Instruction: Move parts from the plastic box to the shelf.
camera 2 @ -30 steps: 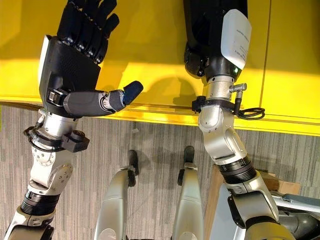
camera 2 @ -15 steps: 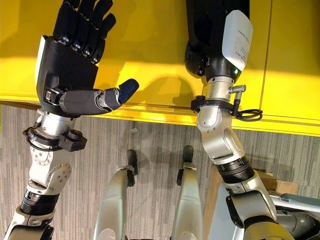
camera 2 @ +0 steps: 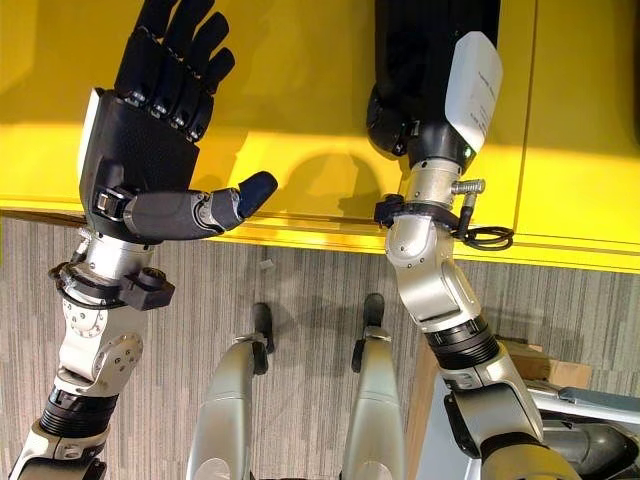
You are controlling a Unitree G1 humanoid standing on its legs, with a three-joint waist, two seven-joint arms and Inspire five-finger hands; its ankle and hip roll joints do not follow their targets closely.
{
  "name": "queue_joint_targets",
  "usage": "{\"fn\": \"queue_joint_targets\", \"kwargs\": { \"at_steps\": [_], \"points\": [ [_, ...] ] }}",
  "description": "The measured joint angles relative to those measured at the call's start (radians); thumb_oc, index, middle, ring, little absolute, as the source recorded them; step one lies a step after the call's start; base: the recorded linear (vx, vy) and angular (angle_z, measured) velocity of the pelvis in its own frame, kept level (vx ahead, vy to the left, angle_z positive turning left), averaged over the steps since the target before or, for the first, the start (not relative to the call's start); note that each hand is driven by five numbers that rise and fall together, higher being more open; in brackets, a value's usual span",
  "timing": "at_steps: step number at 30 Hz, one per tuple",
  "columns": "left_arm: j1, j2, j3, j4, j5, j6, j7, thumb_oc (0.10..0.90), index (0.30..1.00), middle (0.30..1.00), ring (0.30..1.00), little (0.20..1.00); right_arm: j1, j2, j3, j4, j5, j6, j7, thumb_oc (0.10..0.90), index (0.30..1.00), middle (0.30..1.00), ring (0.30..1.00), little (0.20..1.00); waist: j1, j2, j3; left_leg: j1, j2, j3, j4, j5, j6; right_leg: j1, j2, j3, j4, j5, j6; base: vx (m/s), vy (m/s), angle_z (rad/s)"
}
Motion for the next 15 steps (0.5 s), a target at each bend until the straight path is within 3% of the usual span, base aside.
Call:
{"fn": "queue_joint_targets", "kwargs": {
  "at_steps": [2,4,5,6,8,15],
  "points": [
    [-0.029,-0.009,-0.023,0.008,0.003,0.002,0.021,0.900,1.000,1.000,1.000,1.000,-0.032,-0.006,0.019,0.027,0.021,0.008,0.015,0.900,1.000,1.000,1.000,1.000,-0.012,-0.005,-0.003,0.003,0.000,0.001,0.007,0.000,0.000,0.001,0.001,0.002,0.004,0.001,0.000,0.12,-0.044,-0.01],
    [-0.269,-0.041,-0.143,0.162,0.020,0.023,0.115,0.900,1.000,1.000,1.000,1.000,-0.157,-0.007,0.153,0.193,0.121,0.027,0.040,0.900,1.000,1.000,1.000,1.000,-0.050,-0.063,-0.016,0.038,0.008,0.001,0.031,-0.024,-0.013,0.035,0.004,0.005,0.020,-0.019,0.011,0.07,-0.086,-0.15],
    [-0.362,-0.041,-0.230,0.219,0.081,0.039,0.147,0.900,1.000,1.000,1.000,1.000,-0.164,0.012,0.184,0.213,0.188,0.029,0.110,0.900,1.000,1.000,1.000,1.000,-0.070,-0.101,-0.044,0.055,0.023,0.013,0.011,-0.023,-0.015,0.051,0.019,0.007,-0.016,-0.007,0.009,0.02,-0.093,-0.31],
    [-0.380,-0.050,-0.274,0.213,0.128,0.037,0.168,0.900,1.000,1.000,1.000,1.000,-0.152,0.034,0.185,0.200,0.207,0.023,0.136,0.900,1.000,1.000,1.000,1.000,-0.090,-0.113,-0.053,0.056,0.033,0.014,0.000,-0.017,-0.017,0.057,0.032,0.006,-0.035,0.004,0.009,0.02,-0.110,-0.32],
    [-0.354,-0.084,-0.338,0.233,0.184,0.042,0.204,0.900,1.000,1.000,1.000,1.000,-0.126,0.049,0.184,0.193,0.233,-0.015,0.145,0.900,1.000,1.000,1.000,1.000,-0.098,-0.114,-0.053,0.092,0.038,0.016,-0.029,-0.004,-0.031,0.079,0.040,0.006,-0.040,0.016,0.003,0.00,-0.086,-0.10],
    [-0.320,-0.082,-0.332,0.245,0.240,0.043,0.285,0.900,1.000,1.000,1.000,1.000,-0.130,0.033,0.180,0.245,0.303,-0.069,0.211,0.900,1.000,1.000,1.000,1.000,-0.091,-0.114,-0.053,0.124,0.050,0.013,-0.032,-0.005,-0.034,0.114,0.050,-0.004,-0.039,0.002,-0.014,0.02,-0.046,0.01]
  ]
}}
